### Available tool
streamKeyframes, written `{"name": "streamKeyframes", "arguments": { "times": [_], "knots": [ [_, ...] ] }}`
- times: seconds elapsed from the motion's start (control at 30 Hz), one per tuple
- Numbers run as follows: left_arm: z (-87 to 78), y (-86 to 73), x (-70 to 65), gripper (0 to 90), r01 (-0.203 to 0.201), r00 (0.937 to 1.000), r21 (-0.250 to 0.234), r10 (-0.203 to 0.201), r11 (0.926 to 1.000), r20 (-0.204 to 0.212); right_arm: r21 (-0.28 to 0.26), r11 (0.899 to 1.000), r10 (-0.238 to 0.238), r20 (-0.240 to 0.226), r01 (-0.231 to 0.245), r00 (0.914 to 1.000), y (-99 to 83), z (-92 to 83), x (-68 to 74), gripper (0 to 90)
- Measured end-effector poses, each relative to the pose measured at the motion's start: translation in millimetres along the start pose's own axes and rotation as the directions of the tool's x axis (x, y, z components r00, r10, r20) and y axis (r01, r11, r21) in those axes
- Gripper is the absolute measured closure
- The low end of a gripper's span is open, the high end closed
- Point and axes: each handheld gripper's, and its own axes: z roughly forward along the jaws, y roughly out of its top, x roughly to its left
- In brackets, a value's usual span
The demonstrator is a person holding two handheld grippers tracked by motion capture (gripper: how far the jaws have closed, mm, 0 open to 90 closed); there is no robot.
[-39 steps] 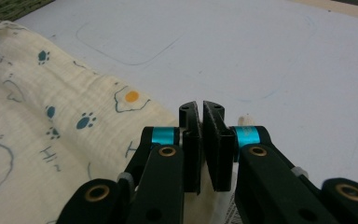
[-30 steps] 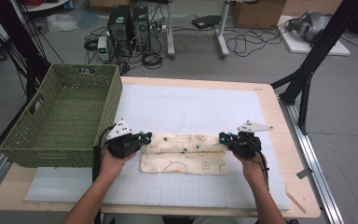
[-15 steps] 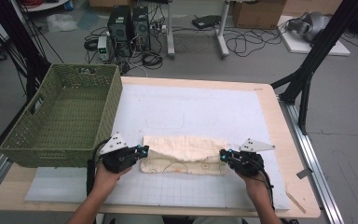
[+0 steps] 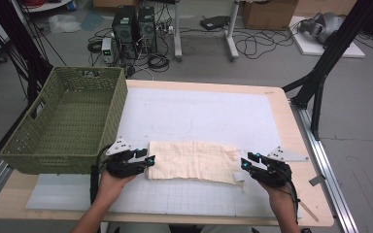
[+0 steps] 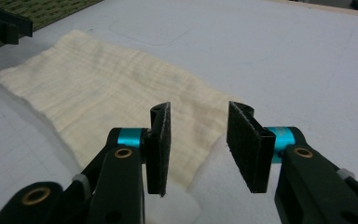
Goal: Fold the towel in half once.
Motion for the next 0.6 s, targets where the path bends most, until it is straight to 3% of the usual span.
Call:
{"name": "streamKeyframes", "arguments": {
  "times": [0.07, 0.23, 0.37, 0.43, 0.5, 0.6],
  "knots": [
    [6.7, 0.0, -1.5, 50.8, -0.029, 0.9994, 0.04, 0.03, 0.9988, -0.018, 0.013, 1.0, -0.005, 0.007, 0.004, 1.0, -1.3, 0.6, -1.1, 60.1],
    [13.9, -1.7, -8.9, 60.6, -0.086, 0.9962, 0.092, 0.087, 0.992, 0.0, 0.042, 0.999, -0.01, 0.013, 0.009, 0.9999, -4.6, 5.9, -0.5, 60.1],
    [16.4, -5.1, -12.4, 84.1, -0.191, 0.9808, 0.141, 0.195, 0.9714, -0.012, 0.042, 0.999, -0.005, 0.019, 0.005, 0.9998, -5.0, 6.6, -1.3, 60.2],
    [17.0, -6.9, -12.7, 89.2, -0.206, 0.9775, 0.149, 0.21, 0.967, -0.012, 0.042, 0.999, -0.002, 0.016, 0.001, 0.9999, -4.8, 7.0, -2.1, 60.9],
    [15.5, -6.1, -12.5, 89.6, -0.215, 0.9758, 0.137, 0.218, 0.967, -0.01, 0.039, 0.999, 0.001, 0.015, -0.002, 0.9999, -4.2, 7.1, -2.2, 61.1],
    [10.9, -4.8, -11.2, 89.8, -0.187, 0.9822, 0.099, 0.188, 0.9774, 0.0, 0.038, 0.999, 0.0, 0.012, -0.001, 0.9999, -3.7, 8.0, -1.8, 61.2]
  ]
}}
